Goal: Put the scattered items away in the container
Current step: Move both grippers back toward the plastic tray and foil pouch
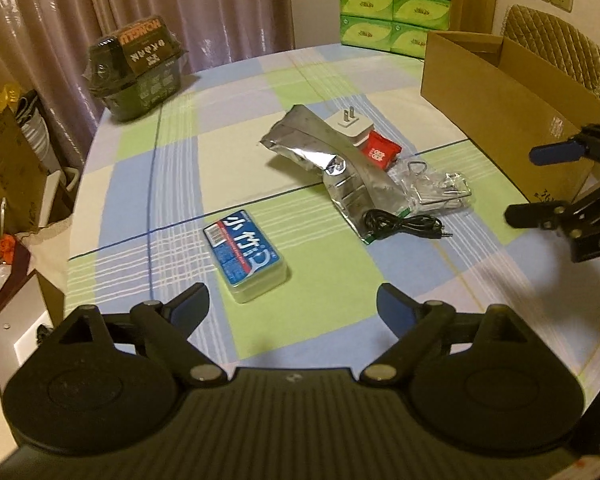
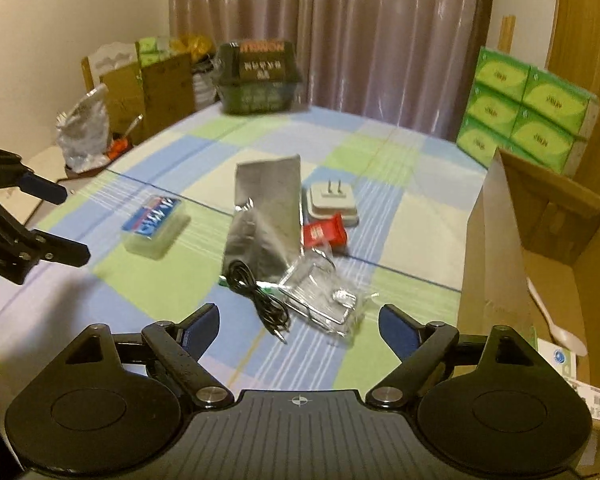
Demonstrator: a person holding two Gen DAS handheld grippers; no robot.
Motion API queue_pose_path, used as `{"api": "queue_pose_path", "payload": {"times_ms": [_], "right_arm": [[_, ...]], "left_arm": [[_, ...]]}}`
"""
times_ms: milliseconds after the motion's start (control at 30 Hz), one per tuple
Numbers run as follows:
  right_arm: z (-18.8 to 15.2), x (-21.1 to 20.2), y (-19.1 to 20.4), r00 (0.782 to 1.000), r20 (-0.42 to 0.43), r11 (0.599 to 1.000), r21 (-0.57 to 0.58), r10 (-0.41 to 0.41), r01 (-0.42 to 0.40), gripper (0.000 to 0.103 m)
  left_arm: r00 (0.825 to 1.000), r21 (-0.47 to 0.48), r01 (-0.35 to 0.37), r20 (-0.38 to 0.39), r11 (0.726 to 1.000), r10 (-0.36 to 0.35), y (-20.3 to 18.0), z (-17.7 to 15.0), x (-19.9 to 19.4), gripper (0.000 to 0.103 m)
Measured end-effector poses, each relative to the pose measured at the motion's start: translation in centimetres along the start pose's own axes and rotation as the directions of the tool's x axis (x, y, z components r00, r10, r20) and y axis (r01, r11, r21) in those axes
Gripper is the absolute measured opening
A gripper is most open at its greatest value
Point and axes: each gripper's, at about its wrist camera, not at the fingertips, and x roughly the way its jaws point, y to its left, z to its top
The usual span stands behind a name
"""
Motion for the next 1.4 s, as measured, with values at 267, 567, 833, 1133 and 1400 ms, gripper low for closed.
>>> {"api": "queue_pose_path", "payload": {"times_ms": [267,567,833,1133,1400], "right_arm": [[0.1,4.2,-1.5,0.998,-0.057,0.999,-0.044,-0.015,0.013,0.084],[0.2,7.5,-3.4,0.998,-0.070,0.999,-0.052,0.000,-0.004,0.084],[0.4,9.1,-3.6,0.997,-0.072,0.996,-0.076,0.031,-0.036,0.072],[0.3,10.3,-3.4,0.995,-0.092,0.991,-0.121,0.043,-0.055,0.053],[0.0,9.2,-3.8,0.992,-0.123,0.999,-0.040,0.013,-0.018,0.043]], "left_arm": [[0.999,0.066,0.039,0.000,0.997,-0.039,-1.6,1.2,2.8,0.088],[0.995,0.224,0.091,0.016,0.970,-0.098,-4.2,2.1,5.9,0.088],[0.988,0.303,0.149,-0.003,0.941,-0.155,-5.4,2.0,8.8,0.088],[0.985,0.317,0.164,0.001,0.934,-0.173,-5.4,1.5,9.6,0.088],[0.984,0.364,0.163,0.013,0.917,-0.180,-6.1,1.5,9.7,0.087]]}}
